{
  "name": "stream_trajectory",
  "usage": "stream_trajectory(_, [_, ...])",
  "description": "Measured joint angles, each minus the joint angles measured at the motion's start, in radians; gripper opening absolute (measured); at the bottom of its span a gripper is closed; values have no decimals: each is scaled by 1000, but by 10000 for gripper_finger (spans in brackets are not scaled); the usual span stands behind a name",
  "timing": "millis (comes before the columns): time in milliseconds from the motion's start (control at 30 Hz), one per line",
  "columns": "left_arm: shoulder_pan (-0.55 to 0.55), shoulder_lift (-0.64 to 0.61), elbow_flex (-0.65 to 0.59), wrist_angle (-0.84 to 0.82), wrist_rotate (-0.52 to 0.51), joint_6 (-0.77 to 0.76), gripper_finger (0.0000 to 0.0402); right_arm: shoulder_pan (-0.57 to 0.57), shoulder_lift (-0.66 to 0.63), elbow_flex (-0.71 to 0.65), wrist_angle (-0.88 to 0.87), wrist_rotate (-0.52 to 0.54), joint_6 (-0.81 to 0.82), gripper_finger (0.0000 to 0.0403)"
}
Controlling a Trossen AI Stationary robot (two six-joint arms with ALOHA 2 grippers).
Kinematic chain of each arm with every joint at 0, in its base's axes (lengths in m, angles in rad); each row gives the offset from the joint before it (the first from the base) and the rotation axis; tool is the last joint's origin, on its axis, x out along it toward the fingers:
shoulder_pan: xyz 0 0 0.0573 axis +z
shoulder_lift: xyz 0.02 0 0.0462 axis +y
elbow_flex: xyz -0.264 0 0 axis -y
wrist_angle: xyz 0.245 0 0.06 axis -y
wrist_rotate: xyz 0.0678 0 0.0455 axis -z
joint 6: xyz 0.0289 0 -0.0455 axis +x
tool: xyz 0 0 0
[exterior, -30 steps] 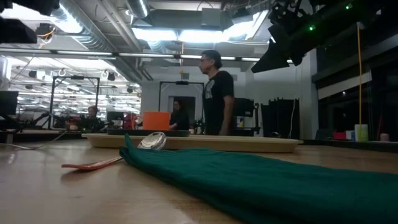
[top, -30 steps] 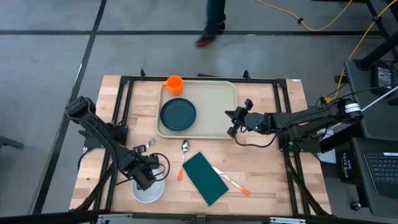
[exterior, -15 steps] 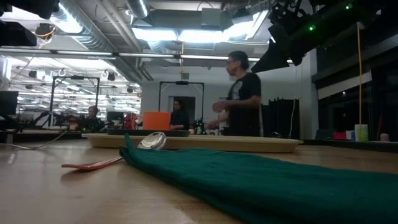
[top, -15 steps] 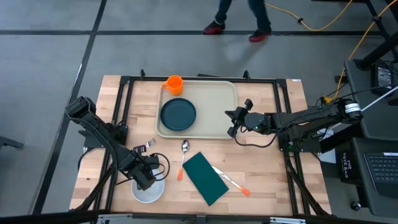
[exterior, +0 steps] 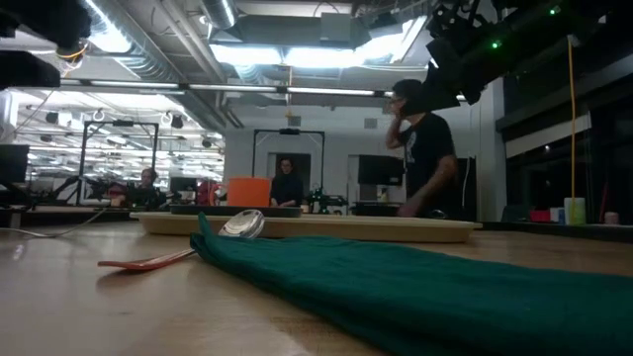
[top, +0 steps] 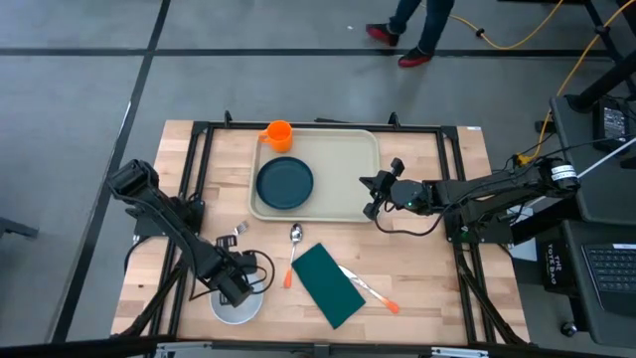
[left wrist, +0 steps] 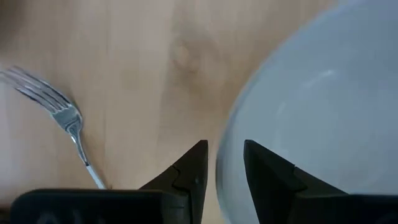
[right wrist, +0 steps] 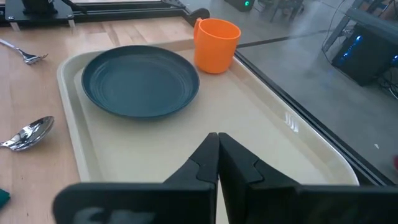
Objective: Set up tray
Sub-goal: Put the white bowl on top of the green plate on the brown serving tray
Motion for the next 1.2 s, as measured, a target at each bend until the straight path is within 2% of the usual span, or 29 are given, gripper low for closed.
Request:
stream_trajectory(267, [0, 9, 0, 0, 13, 84, 81, 0, 0, 0, 1, 0, 1, 12])
stream_trajectory(400, [1, 9, 1, 0, 45, 159, 48, 0, 0, 0, 1, 1, 0, 12])
stream_trajectory(533, [8, -10, 5, 3, 78, 161, 9, 0, 0, 0, 1, 1, 0, 12])
stream_trajectory(667, [27, -44, 5, -1, 79, 93, 4, 0, 0, 0, 1, 1, 1, 12])
stream_trajectory(967, [73, -123, 4, -5, 64, 115, 4, 0, 0, 0, 1, 1, 0, 12])
stream_trajectory(1200, [139, -208, 3, -8, 31, 74, 3, 0, 0, 0, 0, 1, -2, 12])
